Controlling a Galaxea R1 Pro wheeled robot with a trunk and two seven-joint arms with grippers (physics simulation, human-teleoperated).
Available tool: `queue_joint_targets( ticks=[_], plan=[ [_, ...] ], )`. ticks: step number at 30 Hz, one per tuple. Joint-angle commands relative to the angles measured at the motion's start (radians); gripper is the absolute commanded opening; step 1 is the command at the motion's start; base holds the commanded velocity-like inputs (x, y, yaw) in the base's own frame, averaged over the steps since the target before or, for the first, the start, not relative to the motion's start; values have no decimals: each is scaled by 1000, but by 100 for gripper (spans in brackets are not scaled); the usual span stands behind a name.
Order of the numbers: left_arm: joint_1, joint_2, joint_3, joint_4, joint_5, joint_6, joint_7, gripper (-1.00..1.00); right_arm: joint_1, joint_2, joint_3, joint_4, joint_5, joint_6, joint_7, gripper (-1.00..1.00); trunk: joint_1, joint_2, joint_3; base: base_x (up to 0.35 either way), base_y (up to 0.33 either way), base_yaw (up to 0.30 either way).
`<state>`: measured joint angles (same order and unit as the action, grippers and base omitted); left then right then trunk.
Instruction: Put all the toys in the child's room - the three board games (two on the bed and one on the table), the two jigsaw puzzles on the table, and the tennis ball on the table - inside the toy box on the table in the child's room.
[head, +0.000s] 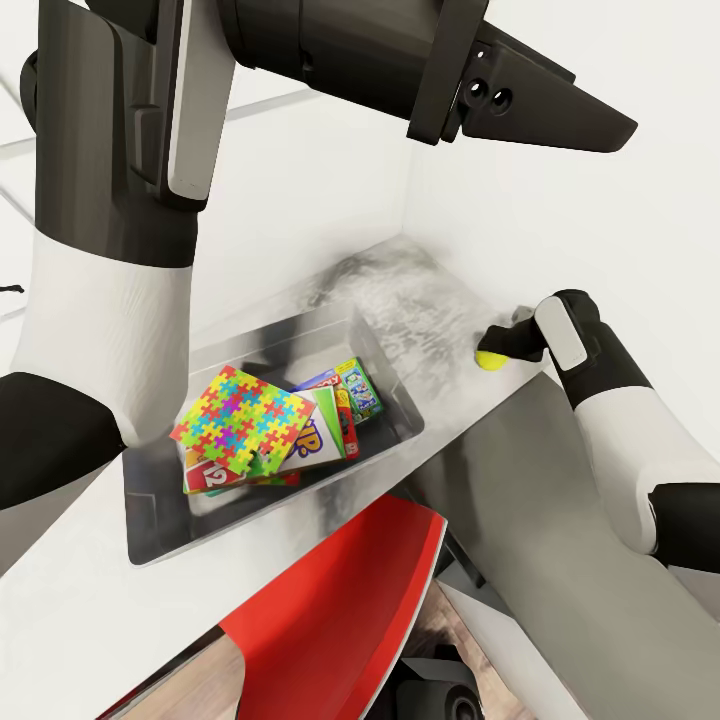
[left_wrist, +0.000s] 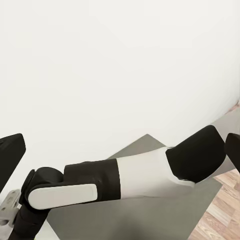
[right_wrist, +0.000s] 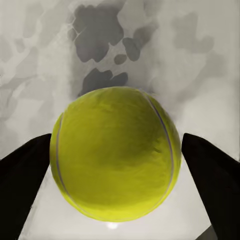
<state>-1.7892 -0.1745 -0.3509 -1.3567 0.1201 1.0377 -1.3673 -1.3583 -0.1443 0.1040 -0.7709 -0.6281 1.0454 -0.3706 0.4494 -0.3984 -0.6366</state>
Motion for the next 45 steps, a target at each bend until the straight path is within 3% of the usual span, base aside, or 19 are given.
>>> queue_joint_targets(
  ticks=[1, 40, 45],
  plan=[
    [-1, 0, 0, 1, 3, 10, -1, 100, -1, -1, 5, -1, -12, 2, -10, -100, 1, -2, -1, 0, 0, 0],
    [-1, 0, -2, 1, 3, 10, -1, 100, -1, -4, 5, -6, -13, 2, -8, -100, 1, -2, -1, 0, 0, 0],
    [-1, 0, -15, 0, 3, 10, -1, 100, -1, -6, 4, -12, -13, 2, -7, -100, 1, -2, -1, 0, 0, 0]
  ],
)
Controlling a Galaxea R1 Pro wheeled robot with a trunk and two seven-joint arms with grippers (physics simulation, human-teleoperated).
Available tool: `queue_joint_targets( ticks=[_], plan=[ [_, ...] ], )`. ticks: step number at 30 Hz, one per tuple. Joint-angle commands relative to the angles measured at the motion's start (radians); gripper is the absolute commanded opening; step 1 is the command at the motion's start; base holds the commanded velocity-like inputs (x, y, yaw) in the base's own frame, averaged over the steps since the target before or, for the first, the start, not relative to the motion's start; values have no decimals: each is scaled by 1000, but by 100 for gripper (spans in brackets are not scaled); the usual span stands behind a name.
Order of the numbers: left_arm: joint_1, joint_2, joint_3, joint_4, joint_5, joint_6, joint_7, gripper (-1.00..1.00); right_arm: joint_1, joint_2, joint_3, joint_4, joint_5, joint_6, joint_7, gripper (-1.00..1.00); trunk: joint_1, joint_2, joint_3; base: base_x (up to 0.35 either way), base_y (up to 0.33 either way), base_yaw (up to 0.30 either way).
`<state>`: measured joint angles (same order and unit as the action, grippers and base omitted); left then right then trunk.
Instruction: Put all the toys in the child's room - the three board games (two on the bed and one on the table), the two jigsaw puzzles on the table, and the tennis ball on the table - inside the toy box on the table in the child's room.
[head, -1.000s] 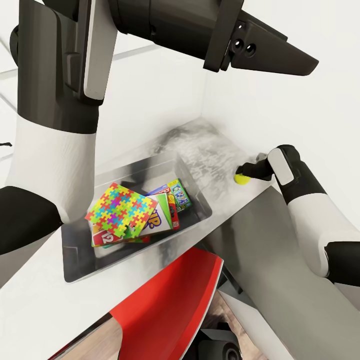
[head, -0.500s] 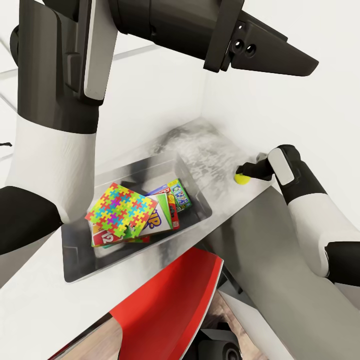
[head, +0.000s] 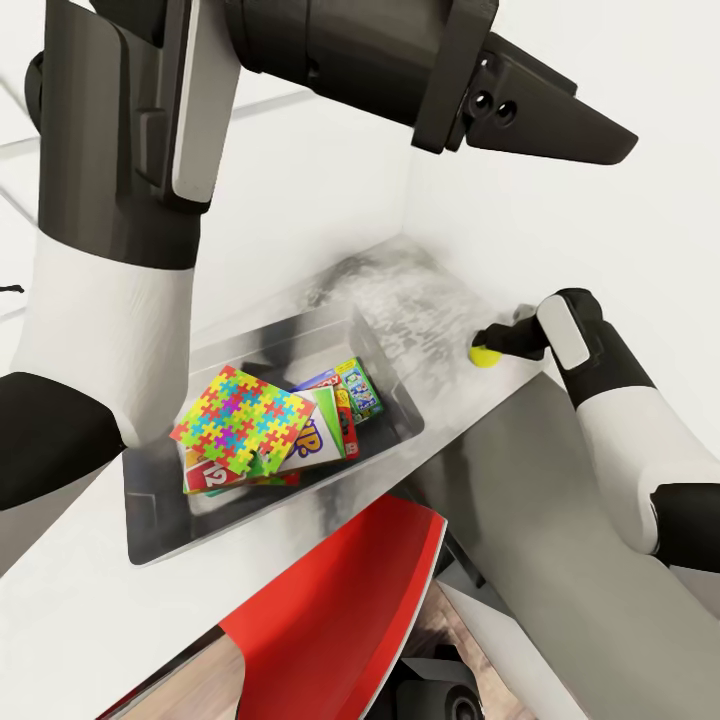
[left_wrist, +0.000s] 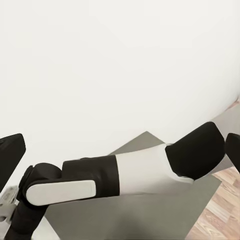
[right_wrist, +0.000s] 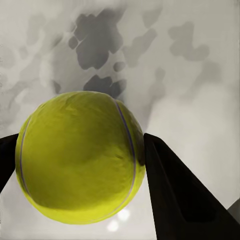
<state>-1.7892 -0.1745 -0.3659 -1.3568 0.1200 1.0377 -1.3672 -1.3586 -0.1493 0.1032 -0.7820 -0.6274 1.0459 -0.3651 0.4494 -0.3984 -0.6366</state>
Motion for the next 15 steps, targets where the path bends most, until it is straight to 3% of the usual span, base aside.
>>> queue_joint_targets(
  ticks=[1, 11, 15],
  plan=[
    [-1, 0, -1, 1, 3, 10, -1, 100, -1, -2, 4, -2, -14, 1, -12, -100, 1, -2, -1, 0, 0, 0],
    [-1, 0, -8, 0, 3, 10, -1, 100, 1, -2, 4, -83, -25, 1, -10, -100, 1, -2, 4, -4, 0, 0],
    [-1, 0, -9, 0, 3, 10, -1, 100, 2, -3, 4, -94, -28, 1, -9, -100, 1, -2, 10, -151, 0, 0]
  ],
)
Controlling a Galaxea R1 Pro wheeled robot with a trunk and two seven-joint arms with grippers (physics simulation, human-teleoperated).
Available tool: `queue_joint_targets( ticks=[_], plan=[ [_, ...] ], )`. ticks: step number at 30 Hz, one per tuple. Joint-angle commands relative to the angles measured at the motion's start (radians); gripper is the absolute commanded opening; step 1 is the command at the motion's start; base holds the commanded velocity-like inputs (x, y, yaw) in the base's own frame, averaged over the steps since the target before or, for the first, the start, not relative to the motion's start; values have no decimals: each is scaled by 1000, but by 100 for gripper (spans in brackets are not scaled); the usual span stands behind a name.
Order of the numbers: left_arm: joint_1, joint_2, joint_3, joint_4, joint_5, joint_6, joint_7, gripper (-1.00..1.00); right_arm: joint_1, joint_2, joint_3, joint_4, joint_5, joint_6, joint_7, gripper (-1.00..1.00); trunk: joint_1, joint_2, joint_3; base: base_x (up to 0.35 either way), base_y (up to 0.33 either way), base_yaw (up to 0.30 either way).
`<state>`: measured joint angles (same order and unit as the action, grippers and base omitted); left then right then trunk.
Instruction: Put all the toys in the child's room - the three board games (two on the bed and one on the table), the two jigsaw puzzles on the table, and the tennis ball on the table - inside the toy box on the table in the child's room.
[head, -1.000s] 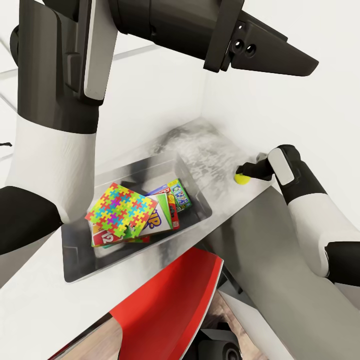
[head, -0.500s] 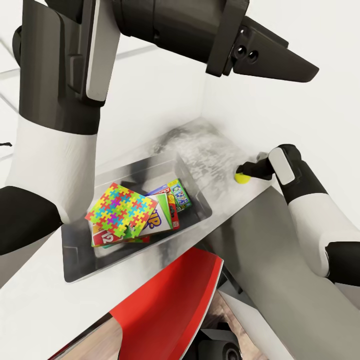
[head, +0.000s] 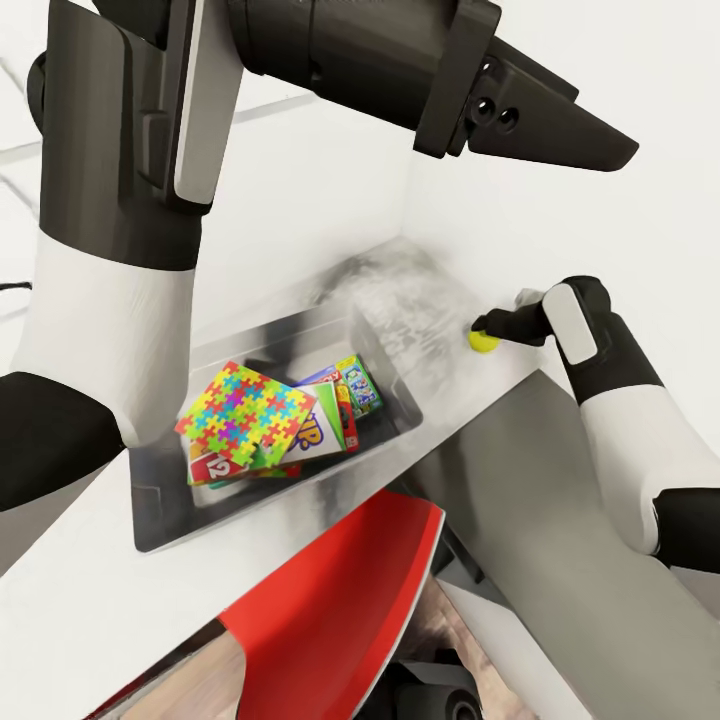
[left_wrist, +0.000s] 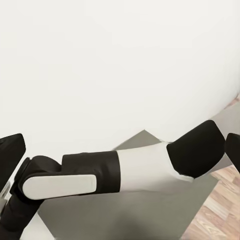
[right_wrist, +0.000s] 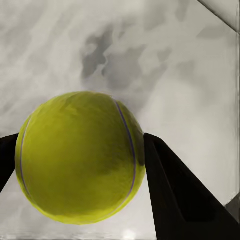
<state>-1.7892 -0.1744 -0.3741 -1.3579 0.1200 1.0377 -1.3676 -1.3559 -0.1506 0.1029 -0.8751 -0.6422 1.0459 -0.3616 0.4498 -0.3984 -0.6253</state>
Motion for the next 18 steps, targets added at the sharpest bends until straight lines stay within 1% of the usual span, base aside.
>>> queue_joint_targets(
  ticks=[1, 11, 15, 18],
  plan=[
    [-1, 0, 0, 0, 3, 10, -1, 100, 0, -1, 3, -2, -14, 1, -13, -100, 0, -2, 0, -257, 0, 0],
    [-1, 0, 0, 0, 3, 10, -1, 100, 2, -1, -5, -4, -16, 1, -13, -100, 0, -2, 16, -300, 0, 0],
    [-1, 0, 0, 0, 3, 10, -1, 100, -1, -1, -8, -14, -17, 1, -12, -100, 0, -2, 23, -100, 0, 0],
    [-1, 0, 0, 0, 4, 10, -1, 100, -3, -1, -9, -63, -24, 1, -11, -100, 0, -2, 28, -20, 0, 0]
  ],
)
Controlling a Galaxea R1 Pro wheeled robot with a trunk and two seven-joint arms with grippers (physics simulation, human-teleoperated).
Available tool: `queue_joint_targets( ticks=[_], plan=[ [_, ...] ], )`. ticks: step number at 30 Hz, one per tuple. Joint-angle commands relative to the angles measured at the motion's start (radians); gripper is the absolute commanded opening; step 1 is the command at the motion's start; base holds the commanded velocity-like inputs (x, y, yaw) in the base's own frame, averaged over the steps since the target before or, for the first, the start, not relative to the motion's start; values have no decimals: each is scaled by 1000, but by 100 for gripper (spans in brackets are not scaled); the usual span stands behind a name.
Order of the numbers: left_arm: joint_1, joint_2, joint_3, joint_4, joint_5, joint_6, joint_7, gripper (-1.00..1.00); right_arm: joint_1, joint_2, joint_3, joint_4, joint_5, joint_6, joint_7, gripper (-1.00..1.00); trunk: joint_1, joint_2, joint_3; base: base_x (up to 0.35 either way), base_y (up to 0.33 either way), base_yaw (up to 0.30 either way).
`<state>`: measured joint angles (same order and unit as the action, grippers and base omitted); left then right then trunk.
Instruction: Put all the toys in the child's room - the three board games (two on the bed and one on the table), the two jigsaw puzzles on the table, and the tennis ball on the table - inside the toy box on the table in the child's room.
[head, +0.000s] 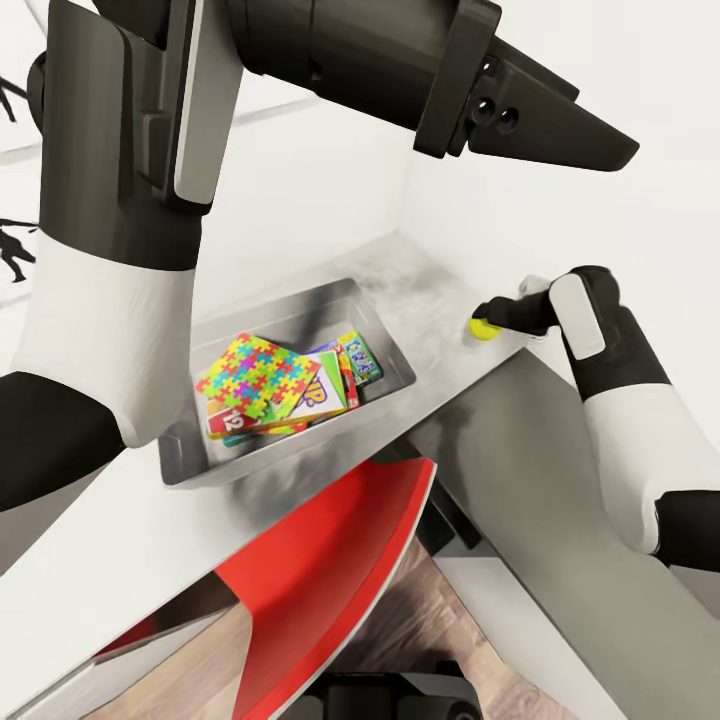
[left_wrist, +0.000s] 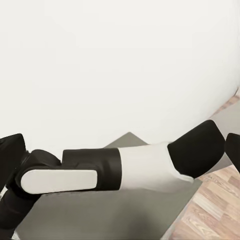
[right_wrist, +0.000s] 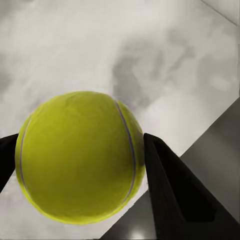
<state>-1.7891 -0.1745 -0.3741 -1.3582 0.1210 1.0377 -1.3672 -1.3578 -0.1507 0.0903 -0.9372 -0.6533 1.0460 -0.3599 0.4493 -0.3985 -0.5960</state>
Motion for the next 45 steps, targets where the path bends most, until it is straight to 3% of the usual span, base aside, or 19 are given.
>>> queue_joint_targets(
  ticks=[1, 6, 9, 12, 18, 19, 21, 22, 24, 27, 30, 31, 33, 35, 39, 43, 45],
  plan=[
    [-1, 0, 0, 1, 3, 9, -1, 100, -1, -1, 4, -10, -14, 1, -13, -100, 1, -1, 0, -10, 0, 0],
    [1, 23, 1, 1, 5, 9, -1, 100, -4, -8, 2, -46, -23, 1, -13, -100, 1, -1, 8, -3, 0, 0],
    [5, 64, 3, 0, 7, 9, -1, 100, -4, -26, 2, -50, -25, 1, -12, -100, 1, -1, 13, 0, 0, 0],
    [9, 149, 4, -1, 9, 9, -1, 100, -4, -37, 2, -52, -52, 1, -7, -100, 1, -1, 18, 0, 0, 0],
    [23, 281, 3, -6, 20, 9, -5, 100, -4, -40, 3, -52, -124, 1, -6, -100, 1, -1, 28, 0, 0, 0],
    [32, 314, 2, -9, 38, 9, -6, 100, -4, -40, 3, -52, -130, 1, -6, -100, 1, -1, 30, 0, 0, 0],
    [46, 382, -9, -27, 120, 9, -9, 100, -5, -39, 3, -52, -136, 1, -5, -100, 1, -1, 33, 0, 0, 0],
    [57, 432, -41, -45, 201, 9, -9, 100, -5, -39, 3, -52, -138, 1, -5, -100, 1, -1, 35, 0, 0, 0],
    [65, 498, -106, -62, 293, 9, -10, 100, -7, -38, 3, -52, -139, 1, -5, -100, 1, -1, 38, 0, 0, 0],
    [69, 555, -155, -76, 360, 9, -10, 100, -7, -38, 3, -52, -141, 1, -5, -100, 1, -1, 43, 0, 0, 0],
    [72, 653, -183, -88, 441, 9, -10, 100, -8, -37, 3, -68, -156, 1, -5, -100, 1, -1, 48, 0, 0, 0],
    [72, 670, -185, -91, 454, 9, -10, 100, -9, -37, 3, -74, -162, 1, -5, -100, 1, -1, 50, 0, 0, 0],
    [79, 765, -194, -101, 518, 9, -10, 100, -9, -36, 4, -92, -194, 1, -5, -100, 1, -1, 53, 0, 0, 0],
    [96, 852, -200, -105, 560, 9, -10, 100, -9, -35, 5, -98, -222, 1, -5, -100, 1, -1, 56, 0, 0, 0],
    [121, 963, -218, -108, 613, 9, -10, 100, -9, -28, 10, -102, -268, 1, -5, -100, 1, -1, 63, 0, 0, 0],
    [136, 1041, -259, -110, 635, 9, -11, 100, -12, -25, 14, -128, -305, 1, -5, -100, 1, -1, 70, 0, 0, 0],
    [142, 1065, -289, -111, 640, 9, -12, 100, -13, -24, 15, -146, -321, 1, -5, -100, 1, -1, 73, 0, 0, 0]
  ],
)
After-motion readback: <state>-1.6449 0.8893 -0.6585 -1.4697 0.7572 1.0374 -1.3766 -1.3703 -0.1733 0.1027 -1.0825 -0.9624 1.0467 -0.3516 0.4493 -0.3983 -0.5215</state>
